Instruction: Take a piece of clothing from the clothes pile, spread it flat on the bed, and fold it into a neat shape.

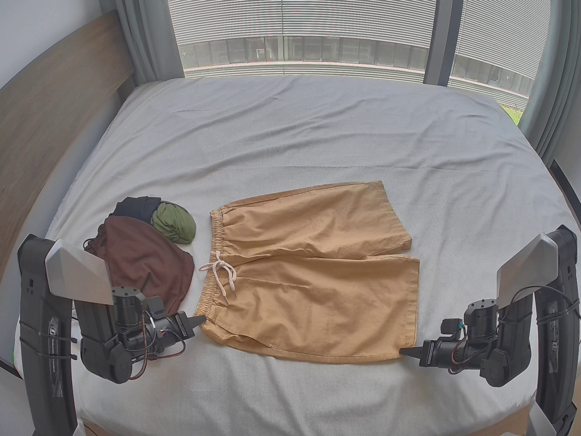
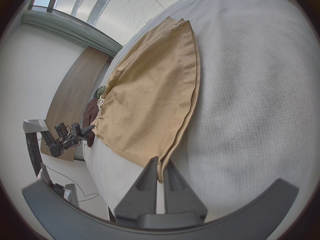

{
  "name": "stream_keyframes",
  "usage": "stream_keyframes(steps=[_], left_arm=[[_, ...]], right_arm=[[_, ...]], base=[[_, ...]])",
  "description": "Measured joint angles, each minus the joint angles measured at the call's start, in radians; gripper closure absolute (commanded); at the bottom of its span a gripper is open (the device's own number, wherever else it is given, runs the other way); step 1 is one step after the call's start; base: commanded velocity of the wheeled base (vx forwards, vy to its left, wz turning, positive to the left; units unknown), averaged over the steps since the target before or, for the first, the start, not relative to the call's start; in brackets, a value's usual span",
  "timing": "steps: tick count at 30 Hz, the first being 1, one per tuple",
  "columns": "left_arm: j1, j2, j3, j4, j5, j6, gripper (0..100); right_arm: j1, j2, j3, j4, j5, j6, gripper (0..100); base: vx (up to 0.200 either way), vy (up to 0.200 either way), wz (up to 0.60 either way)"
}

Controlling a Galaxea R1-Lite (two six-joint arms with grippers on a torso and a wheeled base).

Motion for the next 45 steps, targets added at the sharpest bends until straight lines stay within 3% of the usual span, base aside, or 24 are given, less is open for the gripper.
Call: stream_keyframes(steps=[14,36,45], left_arm=[[0.000,-0.003,0.058,0.005,-0.004,0.048,100],[-0.010,-0.027,0.195,0.004,-0.038,0.175,100],[-0.008,-0.031,0.195,-0.025,-0.043,0.175,100]], right_arm=[[-0.011,-0.042,0.063,0.001,0.000,-0.011,100],[-0.017,-0.072,0.176,0.001,0.000,-0.112,100],[-0.029,-0.105,0.175,-0.001,0.000,-0.113,100]], base=[[0.000,0.000,0.00],[0.000,0.000,0.00],[0.000,0.000,0.00]])
